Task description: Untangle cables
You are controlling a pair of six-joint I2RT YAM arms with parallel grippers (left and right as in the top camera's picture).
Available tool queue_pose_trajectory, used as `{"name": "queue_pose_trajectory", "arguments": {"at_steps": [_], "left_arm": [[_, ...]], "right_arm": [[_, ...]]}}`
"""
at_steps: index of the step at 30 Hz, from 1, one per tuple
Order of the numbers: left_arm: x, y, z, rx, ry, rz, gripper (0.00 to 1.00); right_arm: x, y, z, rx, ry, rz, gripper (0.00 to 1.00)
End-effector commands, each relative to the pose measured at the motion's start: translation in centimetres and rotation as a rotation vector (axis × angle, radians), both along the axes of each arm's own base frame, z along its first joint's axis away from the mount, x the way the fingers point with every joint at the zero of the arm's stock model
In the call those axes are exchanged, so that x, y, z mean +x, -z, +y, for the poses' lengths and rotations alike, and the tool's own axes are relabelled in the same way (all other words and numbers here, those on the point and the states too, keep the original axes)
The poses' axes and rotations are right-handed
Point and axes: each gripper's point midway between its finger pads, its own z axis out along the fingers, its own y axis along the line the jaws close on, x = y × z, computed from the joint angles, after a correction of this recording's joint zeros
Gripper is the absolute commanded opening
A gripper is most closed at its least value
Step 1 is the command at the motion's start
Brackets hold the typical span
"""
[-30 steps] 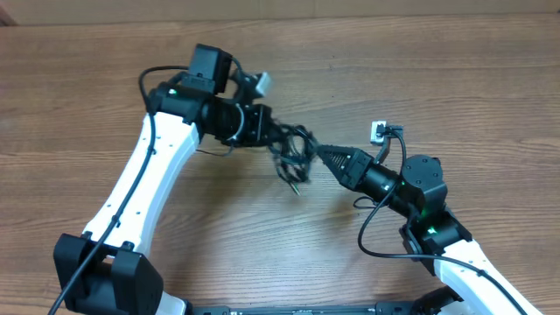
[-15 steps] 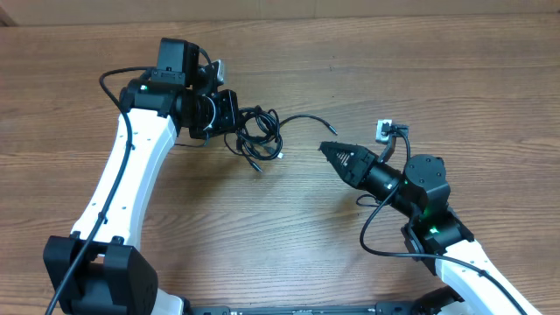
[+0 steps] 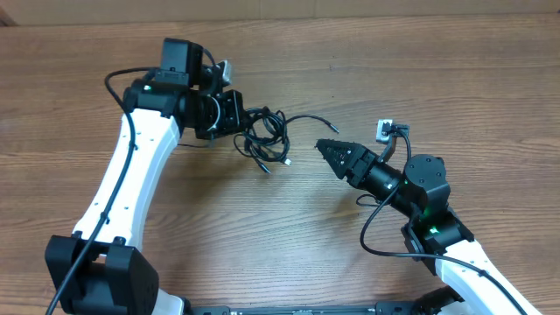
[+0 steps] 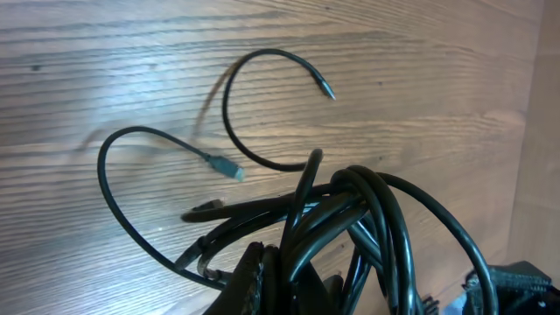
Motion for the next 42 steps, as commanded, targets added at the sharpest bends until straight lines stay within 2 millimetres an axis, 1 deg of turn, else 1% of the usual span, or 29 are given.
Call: {"name": "queue_pose_trajectory", "arguments": {"at_steps": [1,8,10,13,17,22,27,29,33,37,42], "left_arm": [[0.2,-2.1,-1.5,-0.034,0.065,-0.077,0.04],[0.3,-2.6,-3.2,-0.030,0.136,-0.149,0.04],[0.3,-2.7,-3.7,-0.022,0.179,-0.181,0.04],[0.0,-2.8,-4.2,-0.011,0.250,-0.224,0.04],[-0.9,-3.5,-5.5,-0.046,0.406,-0.311,0.04],[-1.3,-3.7,-6.0,-0.039,0.510,-0.387,0.04],[-1.2,-3.8,-6.2,-0.023,0.559,-0.436,0.05],[-1.2,-3.9,-6.4,-0.026,0.575,-0.453,0.04],[-1.8,-4.6,-7.2,-0.078,0.625,-0.485,0.04],[-2.1,-4.7,-7.7,-0.091,0.639,-0.485,0.04],[-2.2,-4.7,-7.6,-0.104,0.601,-0.445,0.04]], "right_arm": [[0.0,-0.8,0.0,0.006,-0.002,-0.023,0.63],[-0.2,0.2,-0.2,-0.011,0.000,0.019,0.52],[-0.1,0.6,-0.3,-0.020,0.014,0.033,0.51],[0.0,0.7,-0.5,-0.031,0.022,0.026,0.51],[0.2,0.7,-0.7,-0.061,0.031,-0.007,0.50],[0.8,0.7,-1.3,-0.092,0.074,-0.031,0.48],[1.1,0.7,-1.6,-0.096,0.098,-0.036,0.44],[1.2,0.6,-1.6,-0.094,0.098,-0.040,0.41],[1.1,0.5,-1.5,-0.092,0.090,-0.042,0.35],[1.1,0.5,-1.5,-0.091,0.090,-0.042,0.35],[1.1,0.5,-1.5,-0.091,0.091,-0.041,0.35]]}}
